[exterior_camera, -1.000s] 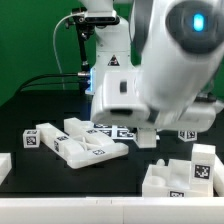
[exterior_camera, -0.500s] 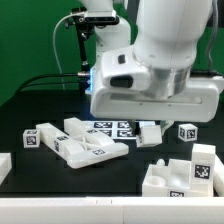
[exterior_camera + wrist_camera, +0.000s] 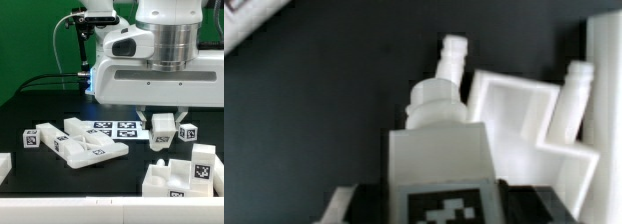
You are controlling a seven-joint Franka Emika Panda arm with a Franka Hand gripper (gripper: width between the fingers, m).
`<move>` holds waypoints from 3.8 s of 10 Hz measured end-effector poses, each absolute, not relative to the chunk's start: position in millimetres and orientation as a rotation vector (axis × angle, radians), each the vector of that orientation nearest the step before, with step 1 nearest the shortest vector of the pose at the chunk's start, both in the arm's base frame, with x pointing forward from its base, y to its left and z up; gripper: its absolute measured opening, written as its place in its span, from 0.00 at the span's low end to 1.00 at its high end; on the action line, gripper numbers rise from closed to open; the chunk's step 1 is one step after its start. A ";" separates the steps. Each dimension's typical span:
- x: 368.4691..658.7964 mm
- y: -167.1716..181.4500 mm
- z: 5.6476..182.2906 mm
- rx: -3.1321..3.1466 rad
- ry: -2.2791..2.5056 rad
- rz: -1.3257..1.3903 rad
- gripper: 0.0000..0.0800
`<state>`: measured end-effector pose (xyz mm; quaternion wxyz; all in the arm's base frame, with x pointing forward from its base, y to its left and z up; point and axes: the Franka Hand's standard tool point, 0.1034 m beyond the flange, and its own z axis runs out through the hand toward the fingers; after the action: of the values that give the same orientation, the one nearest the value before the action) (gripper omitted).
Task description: Assemble chair
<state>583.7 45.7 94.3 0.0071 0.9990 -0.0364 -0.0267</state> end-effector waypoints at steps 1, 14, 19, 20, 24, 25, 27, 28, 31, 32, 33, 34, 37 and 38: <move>584.3 46.7 92.6 3.125 -0.109 -0.014 0.35; 625.3 29.7 103.9 3.128 -0.389 0.670 0.35; 616.7 37.0 81.6 3.109 -0.401 0.657 0.35; 616.2 37.2 80.9 3.108 -0.398 0.654 0.35; 616.2 33.3 77.2 3.094 -0.402 0.669 0.35; 615.5 32.5 74.9 3.093 -0.402 0.665 0.35; 613.3 31.7 69.8 3.092 -0.402 0.653 0.35; 611.7 32.3 66.1 3.093 -0.403 0.643 0.35; 615.4 45.8 63.1 3.068 -0.431 0.708 0.35; 617.2 46.2 62.7 3.051 -0.446 0.746 0.35; 617.6 46.4 62.7 3.030 -0.509 0.774 0.35; 617.3 46.4 63.0 3.010 -0.505 0.780 0.35; 617.5 45.4 63.4 3.004 -0.494 0.781 0.35; 616.8 45.6 62.5 3.011 -0.497 0.764 0.57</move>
Offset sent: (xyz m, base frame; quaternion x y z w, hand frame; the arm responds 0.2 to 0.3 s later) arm 0.0518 -0.0014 0.0221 0.0583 0.1784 0.0190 0.9820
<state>616.8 45.6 62.5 -0.0020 0.9572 -0.1579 0.2427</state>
